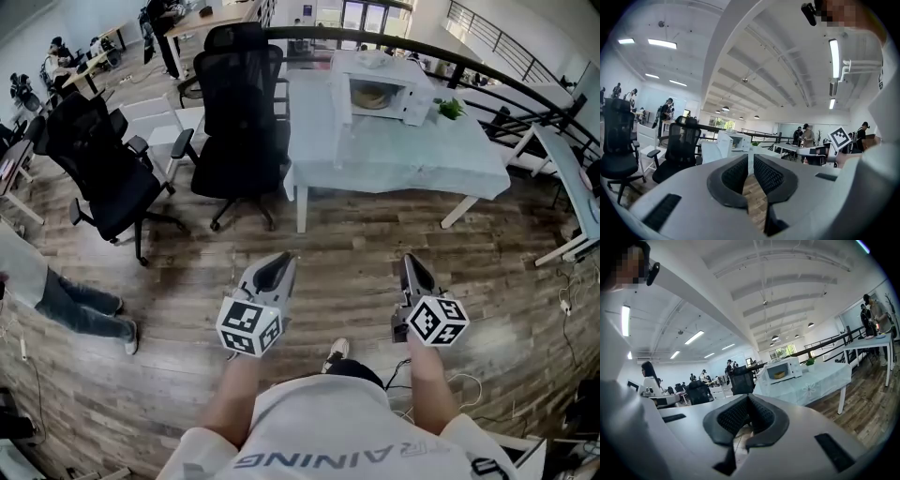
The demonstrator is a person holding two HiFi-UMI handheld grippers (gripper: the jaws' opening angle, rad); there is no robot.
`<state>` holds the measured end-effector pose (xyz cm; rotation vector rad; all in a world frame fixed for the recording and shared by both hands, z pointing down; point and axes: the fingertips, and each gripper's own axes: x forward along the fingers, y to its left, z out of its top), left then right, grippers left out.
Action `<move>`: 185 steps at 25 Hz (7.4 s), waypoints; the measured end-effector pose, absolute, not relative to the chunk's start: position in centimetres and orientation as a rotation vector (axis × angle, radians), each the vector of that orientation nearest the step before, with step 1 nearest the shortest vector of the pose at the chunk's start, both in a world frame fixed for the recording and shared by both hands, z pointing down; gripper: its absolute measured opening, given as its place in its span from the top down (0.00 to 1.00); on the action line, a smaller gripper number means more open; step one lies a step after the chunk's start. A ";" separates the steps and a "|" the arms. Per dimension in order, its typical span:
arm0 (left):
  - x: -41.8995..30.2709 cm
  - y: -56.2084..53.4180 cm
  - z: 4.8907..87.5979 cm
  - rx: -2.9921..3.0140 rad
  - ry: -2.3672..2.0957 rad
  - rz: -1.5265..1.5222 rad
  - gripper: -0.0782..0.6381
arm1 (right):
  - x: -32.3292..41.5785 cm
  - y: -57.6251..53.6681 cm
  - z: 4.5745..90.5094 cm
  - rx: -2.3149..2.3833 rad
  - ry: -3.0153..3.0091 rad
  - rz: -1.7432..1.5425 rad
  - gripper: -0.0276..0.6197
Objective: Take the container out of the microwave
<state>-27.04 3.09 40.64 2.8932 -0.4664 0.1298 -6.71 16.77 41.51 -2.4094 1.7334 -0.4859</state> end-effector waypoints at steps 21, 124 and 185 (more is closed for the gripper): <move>-4.9 1.6 42.3 2.906 -0.434 0.150 0.81 | 14.5 17.1 43.8 -2.451 1.745 -0.520 0.93; 30.1 -28.1 52.2 2.490 -1.140 0.149 0.81 | 50.0 -48.6 66.7 -2.347 3.544 -0.109 0.69; 37.6 -22.0 47.4 2.669 -1.161 0.149 0.81 | 47.5 -21.3 48.6 -1.819 3.482 0.027 0.91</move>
